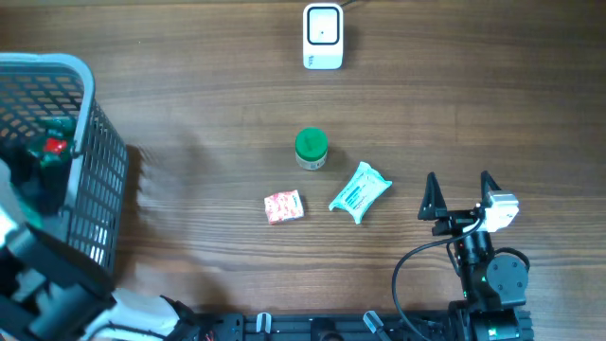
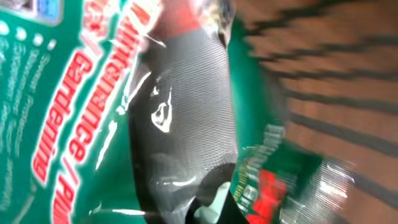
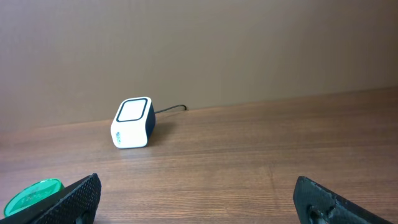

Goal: Scan the item barcode
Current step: 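Grasp the green 3M glove pack in the basket and lift it out, then carry the glove pack past the scanner and drop it near the right arm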

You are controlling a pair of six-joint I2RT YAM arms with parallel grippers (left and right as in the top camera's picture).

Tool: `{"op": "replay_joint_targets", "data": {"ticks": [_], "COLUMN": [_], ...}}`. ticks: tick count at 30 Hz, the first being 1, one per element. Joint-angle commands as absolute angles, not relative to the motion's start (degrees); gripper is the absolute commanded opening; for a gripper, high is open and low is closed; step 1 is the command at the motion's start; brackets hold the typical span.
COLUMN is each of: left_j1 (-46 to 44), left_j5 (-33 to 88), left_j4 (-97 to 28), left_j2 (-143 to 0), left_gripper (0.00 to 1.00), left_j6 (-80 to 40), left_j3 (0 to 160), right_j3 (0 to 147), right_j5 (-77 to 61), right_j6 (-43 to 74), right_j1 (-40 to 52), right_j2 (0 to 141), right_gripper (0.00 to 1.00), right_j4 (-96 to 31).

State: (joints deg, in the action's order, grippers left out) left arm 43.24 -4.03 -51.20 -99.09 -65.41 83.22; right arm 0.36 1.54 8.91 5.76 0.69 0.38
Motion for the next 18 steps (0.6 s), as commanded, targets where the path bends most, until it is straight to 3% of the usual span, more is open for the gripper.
{"op": "replay_joint_targets", "data": {"ticks": [1,6,11,14,18], "left_j1": [43.3,43.2,40.1,33.3,15.2], "left_j5": [9.5,27.2,28.9,28.9,27.2], "left_j4": [-54.2,-53.9,-53.9,-55.9,-58.4], "left_j2": [-89.5,-73.5,-60.8,-56.7,-59.8], "left_gripper": [0.04,0.04,0.04,0.04,0.04], "left_j6": [-58.4,-58.7,-58.7,-58.0,-52.6], "left_j3": [89.1,89.2,89.2,89.2,89.1], "right_j3": [0.3,0.3,0.3,0.3,0.3], "right_j5": [1.3,1.3,1.3,1.3,1.3], "right_j6": [9.1,9.1,9.1,9.1,9.1], "right_j1": [5.8,5.8,5.8,5.8,5.8], "right_j2": [0.5,0.5,0.5,0.5,0.5], "right_gripper": [1.00,1.00,1.00,1.00,1.00], "right_j4": [0.5,0.5,0.5,0.5,0.5]}}
